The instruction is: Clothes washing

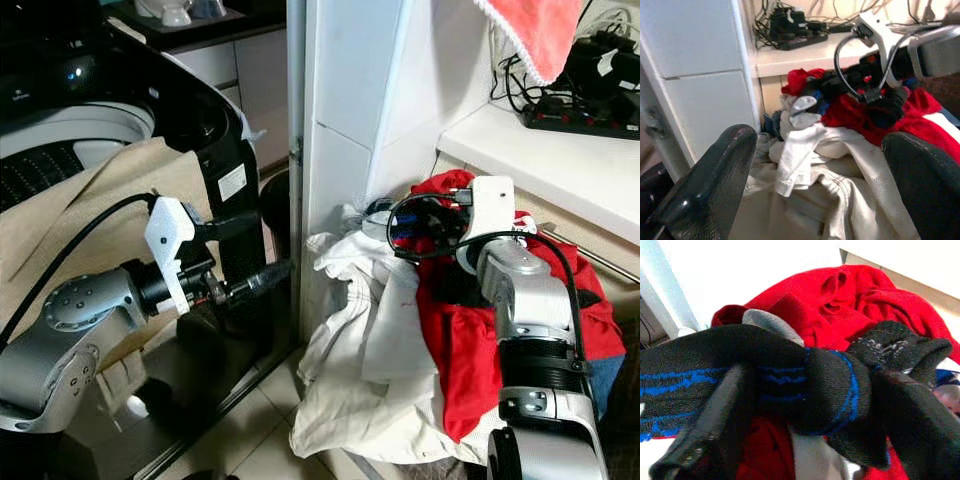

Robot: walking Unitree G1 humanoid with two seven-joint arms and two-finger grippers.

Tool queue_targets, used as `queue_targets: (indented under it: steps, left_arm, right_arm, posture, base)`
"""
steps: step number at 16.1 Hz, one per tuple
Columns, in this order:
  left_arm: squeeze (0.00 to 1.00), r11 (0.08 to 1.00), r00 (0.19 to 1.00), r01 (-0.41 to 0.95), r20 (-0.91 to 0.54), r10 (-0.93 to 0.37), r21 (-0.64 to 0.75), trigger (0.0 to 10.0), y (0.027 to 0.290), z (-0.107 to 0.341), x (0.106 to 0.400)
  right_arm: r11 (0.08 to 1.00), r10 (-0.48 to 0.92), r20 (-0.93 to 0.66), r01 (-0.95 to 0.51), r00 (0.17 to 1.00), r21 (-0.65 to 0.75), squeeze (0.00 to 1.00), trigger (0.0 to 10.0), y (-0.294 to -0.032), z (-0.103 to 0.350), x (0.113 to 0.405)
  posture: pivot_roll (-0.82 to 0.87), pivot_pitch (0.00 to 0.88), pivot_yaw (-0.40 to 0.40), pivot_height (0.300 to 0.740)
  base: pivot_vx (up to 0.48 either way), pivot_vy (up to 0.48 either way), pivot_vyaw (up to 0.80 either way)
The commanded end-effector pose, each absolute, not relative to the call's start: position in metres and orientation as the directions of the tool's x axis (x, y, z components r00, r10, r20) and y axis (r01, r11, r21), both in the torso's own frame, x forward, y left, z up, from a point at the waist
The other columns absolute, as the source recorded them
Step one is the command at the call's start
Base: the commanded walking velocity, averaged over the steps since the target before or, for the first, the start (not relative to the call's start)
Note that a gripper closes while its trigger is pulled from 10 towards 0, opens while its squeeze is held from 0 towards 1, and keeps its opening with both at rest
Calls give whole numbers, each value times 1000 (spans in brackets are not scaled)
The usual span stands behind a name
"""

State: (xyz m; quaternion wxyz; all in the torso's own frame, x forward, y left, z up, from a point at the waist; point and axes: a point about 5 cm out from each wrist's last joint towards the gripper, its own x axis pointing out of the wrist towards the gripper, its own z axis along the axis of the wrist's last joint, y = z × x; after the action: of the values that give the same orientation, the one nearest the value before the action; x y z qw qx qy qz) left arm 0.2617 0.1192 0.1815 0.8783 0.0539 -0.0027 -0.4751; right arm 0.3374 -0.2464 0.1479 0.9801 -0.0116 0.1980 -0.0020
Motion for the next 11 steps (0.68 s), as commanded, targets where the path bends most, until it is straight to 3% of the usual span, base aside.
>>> queue_targets:
  steps: [1,11]
  left_arm:
    - [0,512,518,853,-46,-854,102,10000,117,185,259]
    - [0,488,494,866,-45,-868,107,10000,115,188,261]
  right_arm:
    - [1000,-11,-390,8,921,-8,0,0,-251,153,339]
    - [1000,12,-422,-11,907,3,0,0,-256,153,336]
  posture:
    - [-108,0,-9,740]
    - [-112,0,-10,740]
  base:
    - [0,0,0]
    - [0,0,0]
